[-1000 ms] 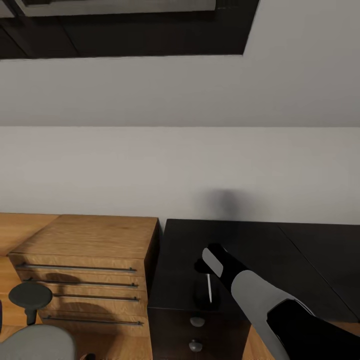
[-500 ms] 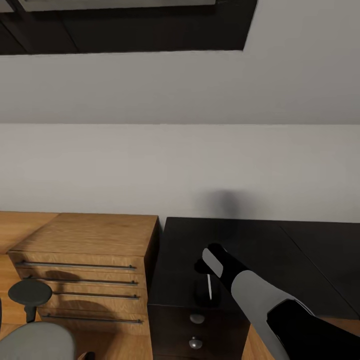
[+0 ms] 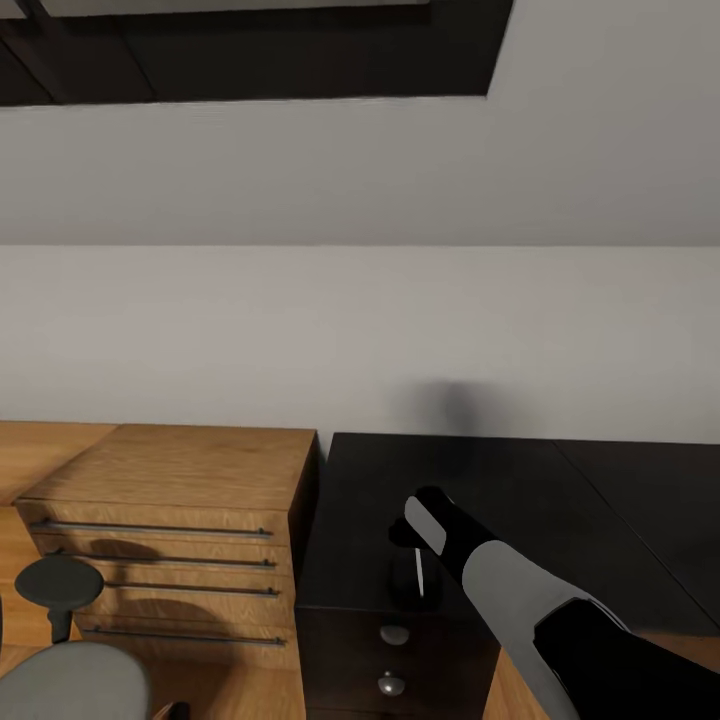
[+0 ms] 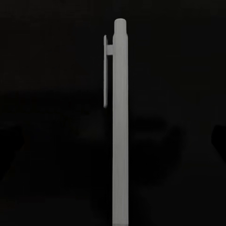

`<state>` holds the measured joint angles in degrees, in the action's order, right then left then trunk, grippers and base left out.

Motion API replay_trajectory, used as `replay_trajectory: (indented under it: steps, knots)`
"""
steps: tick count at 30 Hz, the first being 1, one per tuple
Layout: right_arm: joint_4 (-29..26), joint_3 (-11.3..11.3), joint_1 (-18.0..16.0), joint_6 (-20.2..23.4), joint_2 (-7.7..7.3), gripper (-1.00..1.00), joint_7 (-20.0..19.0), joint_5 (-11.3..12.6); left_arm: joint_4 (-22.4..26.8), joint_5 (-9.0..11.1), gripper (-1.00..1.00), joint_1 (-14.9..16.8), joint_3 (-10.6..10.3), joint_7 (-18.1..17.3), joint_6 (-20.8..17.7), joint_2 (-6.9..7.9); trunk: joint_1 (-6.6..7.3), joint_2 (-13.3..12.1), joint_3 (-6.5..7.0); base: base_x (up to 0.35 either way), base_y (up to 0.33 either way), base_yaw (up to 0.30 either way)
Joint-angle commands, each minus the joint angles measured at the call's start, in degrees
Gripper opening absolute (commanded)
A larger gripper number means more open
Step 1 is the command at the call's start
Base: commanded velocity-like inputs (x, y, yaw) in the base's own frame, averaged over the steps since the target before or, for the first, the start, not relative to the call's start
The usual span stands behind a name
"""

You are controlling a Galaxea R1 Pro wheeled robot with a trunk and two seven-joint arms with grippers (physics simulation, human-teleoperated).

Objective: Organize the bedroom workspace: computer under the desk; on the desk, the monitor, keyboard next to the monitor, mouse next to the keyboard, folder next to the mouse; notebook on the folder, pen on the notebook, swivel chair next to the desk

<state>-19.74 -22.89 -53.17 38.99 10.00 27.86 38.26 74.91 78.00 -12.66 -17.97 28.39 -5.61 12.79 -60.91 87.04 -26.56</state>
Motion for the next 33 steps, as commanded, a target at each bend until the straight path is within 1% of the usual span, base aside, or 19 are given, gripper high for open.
replay_trajectory:
  steps: [1,3,11,15,26,30,33]
  knots:
    - [-0.04,-0.31,-0.06,0.12,0.0,1.0,0.49,0.52,0.11,0.19,1.0,0.0,-0.04,0.31,-0.09,0.04,-0.23,0.45,-0.24,0.0,0.0,0.0]
    - [-0.04,-0.31,-0.08,0.12,0.0,1.0,0.48,0.53,0.08,0.16,1.0,0.0,-0.05,0.33,-0.1,0.04,-0.67,1.25,-0.6,0.0,0.0,0.0]
    - [-0.04,-0.35,-0.09,0.12,0.0,1.0,0.44,0.53,0.1,0.2,1.0,0.0,-0.01,0.28,-0.1,0.04,-0.67,1.25,-0.6,0.0,0.0,0.0]
    - [-0.04,-0.36,-0.09,0.12,0.0,1.0,0.44,0.53,0.08,0.21,1.0,0.0,0.0,0.27,-0.1,0.04,-1.55,2.86,-1.32,0.0,0.0,0.0]
    - [-0.04,-0.33,-0.09,0.12,0.0,1.0,0.44,0.51,0.06,0.27,1.0,0.0,0.03,0.22,-0.1,0.04,-1.55,2.86,-1.32,0.0,0.0,0.0]
    - [-0.04,-0.34,-0.09,0.12,0.0,1.0,0.44,0.52,0.06,0.26,1.0,0.0,0.03,0.21,-0.1,0.04,-2.43,4.46,-2.03,0.0,0.0,0.0]
    - [-0.04,-0.35,-0.09,0.12,0.0,1.0,0.44,0.51,0.06,0.29,1.0,0.0,0.03,0.21,-0.1,0.04,-2.43,4.46,-2.03,0.0,0.0,0.0]
